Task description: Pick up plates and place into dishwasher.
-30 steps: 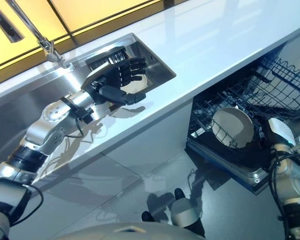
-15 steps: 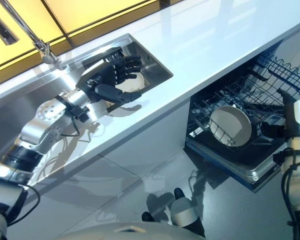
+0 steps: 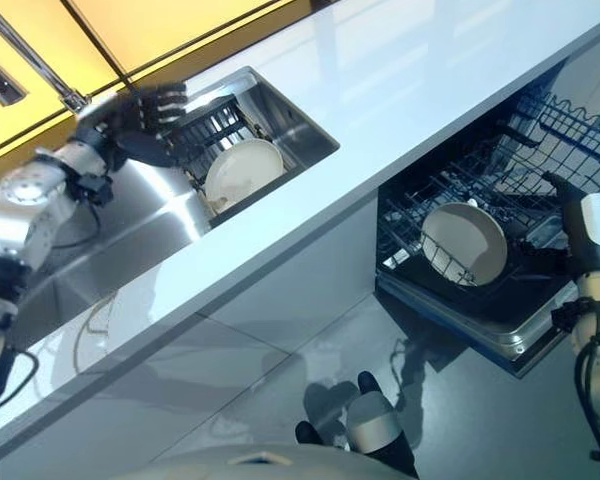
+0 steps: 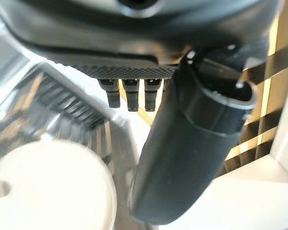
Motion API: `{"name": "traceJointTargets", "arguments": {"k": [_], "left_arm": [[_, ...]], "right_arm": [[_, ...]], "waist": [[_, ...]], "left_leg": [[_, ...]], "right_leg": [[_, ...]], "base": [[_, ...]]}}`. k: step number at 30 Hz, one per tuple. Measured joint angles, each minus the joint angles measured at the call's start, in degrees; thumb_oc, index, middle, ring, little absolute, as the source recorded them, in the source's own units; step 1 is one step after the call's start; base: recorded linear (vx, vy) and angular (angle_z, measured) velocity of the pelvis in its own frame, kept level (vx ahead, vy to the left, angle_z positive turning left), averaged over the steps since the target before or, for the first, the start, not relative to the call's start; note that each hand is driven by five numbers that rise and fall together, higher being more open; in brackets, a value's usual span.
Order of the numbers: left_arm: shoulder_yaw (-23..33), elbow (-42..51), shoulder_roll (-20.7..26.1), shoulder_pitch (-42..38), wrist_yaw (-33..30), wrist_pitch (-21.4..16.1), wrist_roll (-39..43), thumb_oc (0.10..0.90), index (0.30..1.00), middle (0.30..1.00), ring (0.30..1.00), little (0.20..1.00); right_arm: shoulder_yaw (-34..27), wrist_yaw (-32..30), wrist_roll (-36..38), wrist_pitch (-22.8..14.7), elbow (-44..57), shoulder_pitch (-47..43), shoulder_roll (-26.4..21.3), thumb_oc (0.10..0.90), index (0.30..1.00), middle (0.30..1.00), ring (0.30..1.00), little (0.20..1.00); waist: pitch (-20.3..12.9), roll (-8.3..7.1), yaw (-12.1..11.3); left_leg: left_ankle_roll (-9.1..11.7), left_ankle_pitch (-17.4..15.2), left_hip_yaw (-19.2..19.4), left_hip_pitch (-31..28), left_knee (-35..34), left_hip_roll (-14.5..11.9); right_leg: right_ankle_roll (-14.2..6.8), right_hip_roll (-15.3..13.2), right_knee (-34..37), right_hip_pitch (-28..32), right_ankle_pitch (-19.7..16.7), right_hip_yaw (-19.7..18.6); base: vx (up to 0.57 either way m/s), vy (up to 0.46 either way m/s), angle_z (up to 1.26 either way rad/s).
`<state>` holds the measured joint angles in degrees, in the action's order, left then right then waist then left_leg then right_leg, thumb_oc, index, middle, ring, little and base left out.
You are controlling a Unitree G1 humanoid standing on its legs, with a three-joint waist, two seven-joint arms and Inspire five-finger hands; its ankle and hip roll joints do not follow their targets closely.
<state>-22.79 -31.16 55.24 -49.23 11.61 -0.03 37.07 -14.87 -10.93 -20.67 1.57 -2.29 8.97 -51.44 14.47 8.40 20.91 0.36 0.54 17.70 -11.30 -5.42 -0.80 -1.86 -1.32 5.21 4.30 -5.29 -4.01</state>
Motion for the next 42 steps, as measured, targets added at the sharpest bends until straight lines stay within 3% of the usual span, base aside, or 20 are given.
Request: {"name": "traceJointTargets", "arguments": {"k": [9, 14, 18, 24, 41, 42], "left_arm": [[-1.61, -1.47, -1.12, -1.56, -2.95, 2.47, 0.06, 0.8, 0.9, 0.9, 0.9, 0.9], [-3.24, -4.39, -3.86, -1.84, -3.83, 3.15, 0.16, 0.8, 0.9, 0.9, 0.9, 0.9], [-4.51, -6.71, -4.37, -4.22, -5.38, 3.91, 0.11, 0.8, 0.9, 0.9, 0.9, 0.9], [-4.27, -8.36, -4.3, -5.3, -7.19, 3.9, 0.06, 0.8, 0.9, 0.9, 0.9, 0.9], [-1.84, -14.63, -2.49, -5.43, -7.84, 3.17, -4.86, 0.8, 0.9, 0.9, 0.9, 0.9], [-1.85, -14.21, -2.12, -5.71, -7.86, 1.78, -5.99, 0.8, 0.9, 0.9, 0.9, 0.9]], "right_arm": [[0.0, 0.72, 0.5, -1.28, 1.06, 0.37, -1.37, 0.8, 0.9, 0.9, 0.9, 0.9], [0.23, 1.15, 1.57, -1.54, 0.97, 0.42, -1.54, 0.8, 0.9, 0.9, 0.9, 0.9], [1.92, 1.13, 1.65, -1.57, 0.46, -0.58, -2.94, 0.8, 0.9, 0.9, 0.9, 0.9], [2.84, 1.17, 1.66, -1.72, -0.27, -0.25, -3.79, 0.8, 0.9, 0.9, 0.9, 0.9], [4.18, 1.18, 2.77, -3.74, -0.2, -0.77, -8.29, 0.8, 0.9, 0.9, 0.9, 0.9], [4.53, 1.34, 2.82, -3.73, -0.21, -0.99, -8.39, 0.8, 0.9, 0.9, 0.9, 0.9]], "waist": [[1.22, 2.79, 3.08], [1.96, 2.98, 4.45], [4.67, 3.04, 4.78], [7.4, 4.47, 5.26], [11.73, 2.95, 4.08], [12.55, 2.76, 3.84]], "left_leg": [[0.11, -0.05, 0.61, 1.13, 0.02, -0.02], [0.11, -0.05, 1.15, 1.59, 0.16, 0.07], [0.11, -0.05, 1.79, 1.9, 0.2, 0.14], [0.3, -0.1, 1.76, 3.04, 0.16, 0.1], [0.59, 0.54, 2.6, 5.98, 0.3, -0.03], [0.57, 0.54, 2.38, 5.96, 0.01, 0.01]], "right_leg": [[-0.44, 0.13, -0.01, -1.59, 0.31, -0.54], [-0.17, 0.1, -0.01, -2.16, 0.11, -0.89], [-0.31, 0.12, -0.46, -3.02, 0.06, -1.62], [-0.04, 0.19, -0.46, -4.3, -0.22, -1.66], [0.54, 0.11, -0.89, -8.09, -1.38, 0.82], [0.26, -0.04, -0.25, -7.63, -1.37, 0.84]], "base": [[0.04, -0.034, -0.04], [0.01, -0.021, -0.04], [-0.01, -0.011, -0.09], [0.01, 0.012, -0.07], [-0.01, -0.002, -0.03], [0.0, 0.0, 0.0]]}}
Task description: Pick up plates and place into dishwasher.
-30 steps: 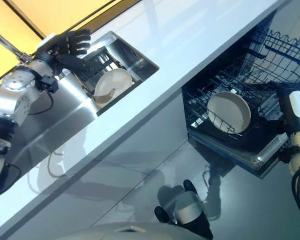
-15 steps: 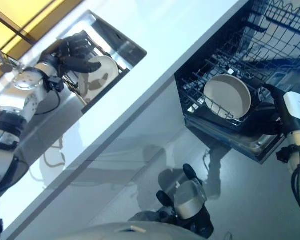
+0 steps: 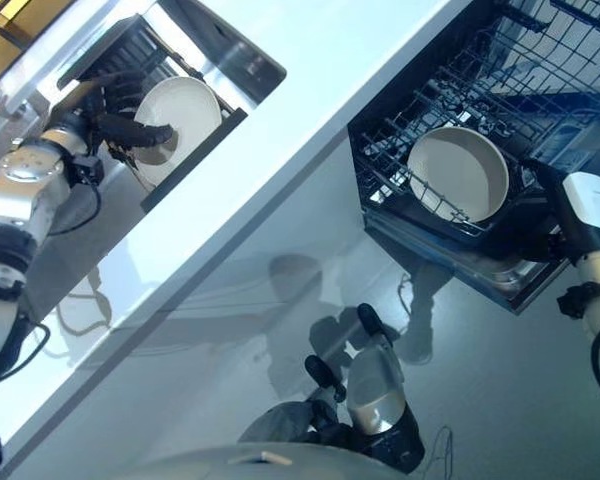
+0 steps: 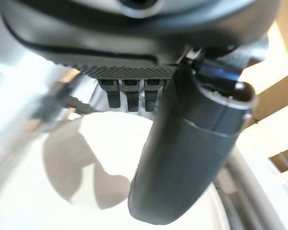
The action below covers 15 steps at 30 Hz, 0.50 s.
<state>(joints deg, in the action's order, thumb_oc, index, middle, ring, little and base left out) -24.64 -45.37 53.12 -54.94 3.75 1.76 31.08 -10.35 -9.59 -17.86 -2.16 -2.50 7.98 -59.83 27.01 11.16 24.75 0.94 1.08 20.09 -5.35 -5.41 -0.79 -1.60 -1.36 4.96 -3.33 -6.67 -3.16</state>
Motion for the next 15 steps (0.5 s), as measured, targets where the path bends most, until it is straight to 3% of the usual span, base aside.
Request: {"name": "traceJointTargets", "arguments": {"k": [15], "left_arm": [[-5.52, -1.05, 3.54, -5.92, 0.86, -0.69, -4.17, 0.8, 0.9, 0.9, 0.9, 0.9]], "right_arm": [[4.47, 1.12, 2.24, 0.55, 0.11, -5.52, -2.55, 0.8, 0.9, 0.9, 0.9, 0.9]], "waist": [[1.43, -0.47, -0.72]], "left_leg": [[0.25, 0.21, 0.29, 1.16, 0.29, 0.03]], "right_leg": [[0.56, -0.04, 0.0, -1.22, -0.7, 0.62]], "base": [[0.0, 0.006, -0.01]]}}
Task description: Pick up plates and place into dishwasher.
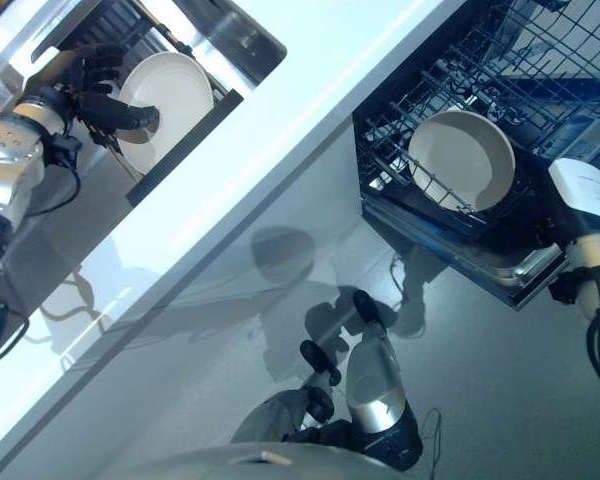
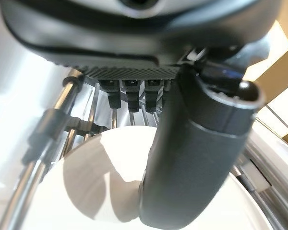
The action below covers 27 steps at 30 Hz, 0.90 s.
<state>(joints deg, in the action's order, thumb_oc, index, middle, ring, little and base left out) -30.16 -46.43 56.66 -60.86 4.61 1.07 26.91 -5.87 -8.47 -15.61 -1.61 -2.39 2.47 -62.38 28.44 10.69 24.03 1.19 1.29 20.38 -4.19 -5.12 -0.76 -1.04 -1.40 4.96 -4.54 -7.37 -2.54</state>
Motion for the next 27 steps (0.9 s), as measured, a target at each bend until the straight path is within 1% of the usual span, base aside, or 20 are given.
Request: {"name": "traceJointTargets", "arguments": {"k": [7, 10, 11, 12, 13, 14, 15, 17, 18, 23, 27], "left_arm": [[-0.54, 0.11, 0.0, -0.4, 0.9, 0.08, 0.06, 0.8, 0.9, 0.9, 0.9, 0.9], [-0.53, -0.05, 0.14, -0.86, 1.45, 0.08, 0.16, 0.8, 0.9, 0.9, 0.9, 0.9], [-0.5, -0.05, 0.24, -1.23, 1.7, 0.06, 0.18, 0.657, 0.778, 0.778, 0.778, 0.757], [-0.5, -0.05, 0.24, -1.26, 1.93, 0.06, 0.21, 0.432, 0.585, 0.585, 0.585, 0.532], [-0.48, -0.05, 0.25, -1.26, 2.14, 0.06, 0.35, 0.396, 0.554, 0.554, 0.554, 0.496], [-0.47, -0.05, 0.25, -1.26, 2.24, 0.06, 0.52, 0.339, 0.505, 0.505, 0.505, 0.439], [-0.47, -0.05, 0.25, -1.27, 2.33, 0.06, 0.64, 0.339, 0.505, 0.505, 0.505, 0.439], [-0.47, -0.01, 0.25, -1.27, 2.56, 0.07, 0.77, 0.13, 0.326, 0.326, 0.326, 0.23], [-0.47, 0.04, 0.25, -1.27, 2.58, 0.14, 1.48, 0.1, 0.3, 0.3, 0.3, 0.2], [1.38, -0.31, 0.48, -2.46, 1.4, 1.51, 3.0, 0.1, 0.3, 0.3, 0.3, 0.2], [1.72, -0.6, 1.34, -2.61, 3.51, 1.53, 3.49, 0.1, 0.3, 0.3, 0.3, 0.2]], "right_arm": [[0.08, 0.23, -0.04, 0.16, -0.03, -0.43, -0.02, 0.8, 0.9, 0.9, 0.9, 0.9], [0.07, 0.23, -0.04, 0.26, -0.03, -0.56, -0.05, 0.8, 0.9, 0.9, 0.9, 0.9], [0.11, 0.23, -0.05, 0.34, -0.08, -0.62, -0.04, 0.8, 0.9, 0.9, 0.9, 0.9], [0.22, 0.23, -0.06, 0.33, -0.22, -0.61, -0.04, 0.8, 0.9, 0.9, 0.9, 0.9], [0.22, 0.23, -0.07, 0.31, -0.35, -0.66, -0.05, 0.8, 0.9, 0.9, 0.9, 0.9], [0.22, 0.23, -0.07, 0.31, -0.41, -0.66, -0.04, 0.8, 0.9, 0.9, 0.9, 0.9], [0.22, 0.23, -0.07, 0.31, -0.43, -0.66, -0.04, 0.8, 0.9, 0.9, 0.9, 0.9], [0.22, 0.19, -0.07, 0.31, -0.43, -0.66, -0.04, 0.8, 0.9, 0.9, 0.9, 0.9], [0.22, 0.18, -0.07, 0.31, -0.43, -0.65, -0.04, 0.8, 0.9, 0.9, 0.9, 0.9], [0.21, 0.04, -0.08, 0.33, -0.44, -0.51, 0.03, 0.8, 0.9, 0.9, 0.9, 0.9], [0.2, -0.35, -0.13, 0.4, -0.44, -0.44, 0.05, 0.8, 0.9, 0.9, 0.9, 0.9]], "waist": [[0.05, -0.01, -0.26], [0.61, -0.01, -0.21], [0.92, -0.05, -0.23], [0.93, -0.06, -0.26], [0.93, -0.06, -0.26], [0.93, -0.06, -0.27], [0.93, -0.06, -0.27], [0.93, -0.06, -0.28], [0.93, -0.06, -0.3], [0.93, -0.06, -0.28], [0.93, -0.06, -0.54]], "left_leg": [[0.0, 0.0, 0.08, 0.06, 0.0, 0.07], [0.01, -0.01, 0.18, 0.04, 0.0, 0.1], [0.01, -0.01, 0.22, 0.06, 0.0, 0.12], [0.01, -0.01, 0.26, 0.06, 0.0, 0.12], [0.01, -0.01, 0.26, 0.06, 0.0, 0.12], [0.01, -0.01, 0.27, 0.06, 0.0, 0.12], [0.01, -0.01, 0.28, 0.06, 0.0, 0.13], [0.01, -0.01, 0.3, 0.06, 0.0, 0.15], [0.01, -0.01, 0.28, 0.05, 0.0, 0.16], [0.0, -0.01, 0.21, -0.26, 0.01, 0.11], [0.0, -0.01, 0.13, -1.41, 0.0, 0.12]], "right_leg": [[-0.01, 0.0, 0.01, -0.12, 0.01, -0.09], [-0.02, 0.03, 0.0, -0.13, 0.02, -0.11], [-0.03, 0.05, -0.02, -0.18, 0.01, -0.13], [-0.03, 0.05, -0.02, -0.19, 0.01, -0.15], [-0.03, 0.06, -0.02, -0.19, 0.01, -0.16], [-0.03, 0.05, -0.02, -0.19, 0.01, -0.15], [-0.03, 0.06, -0.02, -0.18, 0.01, -0.15], [-0.04, 0.06, -0.02, -0.17, 0.0, -0.14], [-0.04, 0.06, -0.03, -0.14, 0.0, -0.13], [-0.04, 0.01, -0.02, 0.27, -0.01, -0.05], [-0.07, -0.09, 0.1, 1.57, 0.02, 0.2]], "base": [[0.0, 0.0, 0.0], [0.0, 0.0, 0.0], [0.0, 0.0, 0.0], [0.0, 0.0, 0.0], [0.0, 0.0, 0.0], [0.0, 0.0, 0.0], [0.0, 0.0, 0.0], [0.0, 0.0, 0.0], [0.0, 0.0, 0.0], [0.0, 0.0, 0.0], [0.02, 0.006, 0.02]]}}
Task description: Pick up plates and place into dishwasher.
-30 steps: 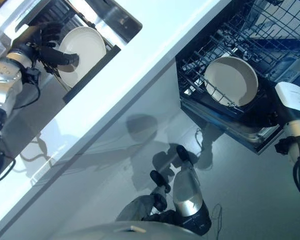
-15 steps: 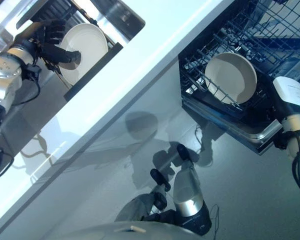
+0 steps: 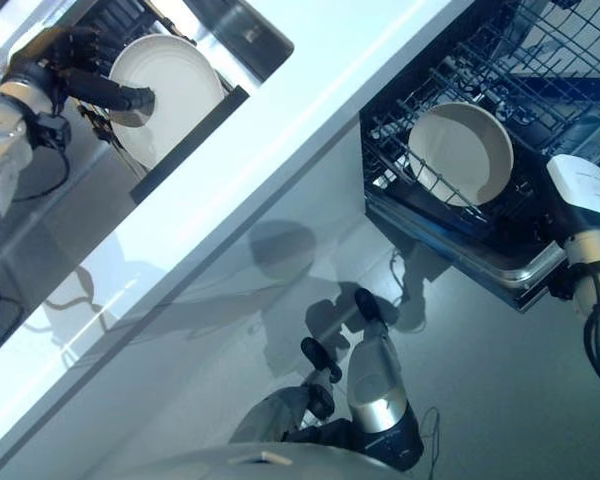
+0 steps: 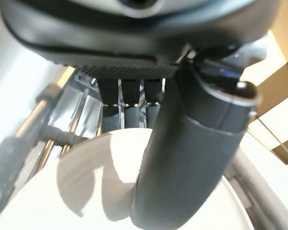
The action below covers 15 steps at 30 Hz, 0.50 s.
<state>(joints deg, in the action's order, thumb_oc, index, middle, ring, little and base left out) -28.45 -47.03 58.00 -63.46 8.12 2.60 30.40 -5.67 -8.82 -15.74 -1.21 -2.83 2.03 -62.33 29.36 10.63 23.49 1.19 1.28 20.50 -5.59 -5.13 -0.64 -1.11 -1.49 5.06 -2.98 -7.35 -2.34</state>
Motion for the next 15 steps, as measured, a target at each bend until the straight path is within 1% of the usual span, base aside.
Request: {"name": "traceJointTargets", "arguments": {"k": [3, 5, 6, 10, 12, 15], "left_arm": [[0.18, 0.04, 0.11, 0.01, 0.85, 0.0, 1.47, 0.1, 0.3, 0.3, 0.3, 0.2], [1.27, 0.07, 0.18, 0.01, 1.09, -0.02, 2.5, 0.1, 0.3, 0.3, 0.3, 0.2], [1.59, 0.43, 0.42, 0.01, 1.62, -0.18, 3.14, 0.1, 0.3, 0.3, 0.3, 0.2], [1.58, 1.2, 0.47, 0.01, 2.57, -0.17, 3.32, 0.1, 0.3, 0.3, 0.3, 0.2], [1.61, 1.83, 0.48, -0.04, 2.6, -0.17, 3.41, 0.1, 0.3, 0.3, 0.3, 0.2], [1.72, 1.81, 0.62, -0.31, 2.87, -0.17, 3.42, 0.1, 0.3, 0.3, 0.3, 0.2]], "right_arm": [[-0.04, -0.13, -0.05, 0.0, 0.0, 0.17, 0.01, 0.8, 0.9, 0.9, 0.9, 0.9], [-0.06, -0.37, -0.05, 0.0, 0.0, 0.34, 0.08, 0.8, 0.9, 0.9, 0.9, 0.9], [-0.06, -0.58, -0.06, 0.0, 0.0, 0.4, 0.17, 0.8, 0.9, 0.9, 0.9, 0.9], [-0.27, -0.69, -0.06, 0.0, 0.0, 1.0, 0.26, 0.8, 0.9, 0.9, 0.9, 0.9], [-0.33, -1.04, -0.05, 0.0, 0.0, 1.75, 0.35, 0.8, 0.9, 0.9, 0.9, 0.9], [-0.42, -1.04, -0.04, 0.04, 0.02, 2.46, 0.41, 0.8, 0.9, 0.9, 0.9, 0.9]], "waist": [[0.0, 0.0, -0.34], [0.0, 0.0, -0.55], [-0.01, 0.01, -0.64], [-0.02, 0.02, -0.49], [-0.07, 0.06, -0.32], [-0.12, 0.07, -0.33]], "left_leg": [[0.0, 0.0, -0.17, -0.35, -0.02, 0.1], [0.0, -0.02, -0.2, -0.56, -0.17, 0.14], [0.0, -0.02, -0.25, -0.89, -0.19, 0.21], [-0.05, 0.01, -0.28, -1.12, -0.2, 0.36], [-0.08, 0.03, -0.35, -1.27, -0.16, 0.59], [-0.47, 0.2, -0.21, -1.72, -0.14, 0.59]], "right_leg": [[-0.03, 0.01, -0.01, 0.5, 0.02, 0.38], [-0.09, -0.04, -0.03, 0.73, 0.06, 0.46], [-0.41, -0.09, -0.03, 1.04, 0.29, 0.47], [-0.52, -0.2, -0.04, 1.2, 0.21, 0.42], [-0.25, -0.2, -0.04, 1.33, -0.03, 0.37], [-0.28, -0.09, -0.1, 1.76, -0.19, 0.35]], "base": [[0.01, 0.006, 0.09], [-0.01, -0.004, 0.05], [0.0, 0.0, 0.0], [-0.01, -0.005, -0.02], [-0.01, -0.004, -0.02], [-0.04, -0.019, -0.02]]}}
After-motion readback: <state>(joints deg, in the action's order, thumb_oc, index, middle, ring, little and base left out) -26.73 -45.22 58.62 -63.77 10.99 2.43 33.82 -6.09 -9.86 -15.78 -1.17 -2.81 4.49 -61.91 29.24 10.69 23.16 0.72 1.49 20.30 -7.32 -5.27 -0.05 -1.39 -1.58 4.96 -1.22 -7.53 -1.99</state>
